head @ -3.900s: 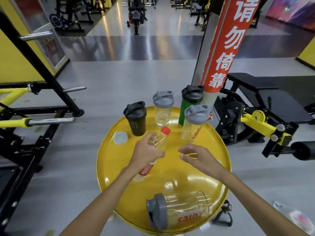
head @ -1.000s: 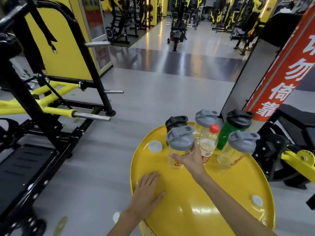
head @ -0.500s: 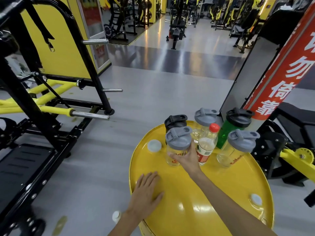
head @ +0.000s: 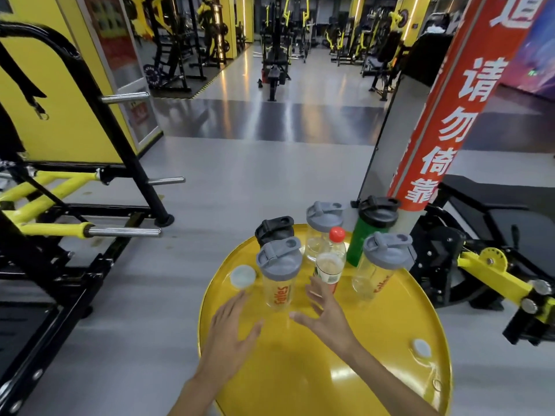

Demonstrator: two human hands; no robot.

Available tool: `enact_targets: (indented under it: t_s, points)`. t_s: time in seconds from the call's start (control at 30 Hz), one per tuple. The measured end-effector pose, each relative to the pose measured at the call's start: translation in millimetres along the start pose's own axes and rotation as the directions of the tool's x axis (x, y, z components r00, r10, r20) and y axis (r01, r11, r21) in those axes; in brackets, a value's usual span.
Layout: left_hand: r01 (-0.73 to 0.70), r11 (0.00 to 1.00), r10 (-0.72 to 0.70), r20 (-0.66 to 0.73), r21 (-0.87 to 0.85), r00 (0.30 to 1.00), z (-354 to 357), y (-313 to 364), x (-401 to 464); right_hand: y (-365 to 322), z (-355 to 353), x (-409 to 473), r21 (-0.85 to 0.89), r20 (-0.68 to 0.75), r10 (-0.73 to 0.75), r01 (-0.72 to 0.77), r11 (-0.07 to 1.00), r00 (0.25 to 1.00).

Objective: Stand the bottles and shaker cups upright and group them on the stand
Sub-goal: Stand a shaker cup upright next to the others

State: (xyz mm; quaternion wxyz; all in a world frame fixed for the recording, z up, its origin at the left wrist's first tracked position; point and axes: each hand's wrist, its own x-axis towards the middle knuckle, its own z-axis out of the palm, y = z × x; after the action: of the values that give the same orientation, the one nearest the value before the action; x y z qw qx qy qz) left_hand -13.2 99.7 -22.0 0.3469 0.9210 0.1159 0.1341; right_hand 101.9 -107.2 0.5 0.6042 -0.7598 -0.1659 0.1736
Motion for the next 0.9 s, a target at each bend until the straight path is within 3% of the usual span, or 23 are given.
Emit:
enact_targets:
  t_s: [0.27, 0.47, 0.67, 0.9]
  points:
    - [-0.119, 0.98, 0.093, -0.163, -0.157, 0.982, -50, 72, 77, 11, -84, -38, -0.074, -0.178, 0.018, -0.031, 0.997, 0.984]
    - [-0.208, 0.975, 0.201, -0.088, -0.074, 0.976, -44, 108, 109, 10, -123, -37, -0.061, -0.356, 0.011, -0.036, 0.997, 0.934]
    - [-0.287, 0.951, 0.291, -0.02, 0.116, 0.956, -21, 97, 123, -3, -142, -14, -0.035, -0.482, -0.014, -0.004, 0.999, 0.876]
    - [-0.26, 0.965, 0.262, -0.048, 0.036, 0.964, -13, 87, 127, -12, -154, 24, -0.001, -0.466, -0.04, 0.045, 0.999, 0.884]
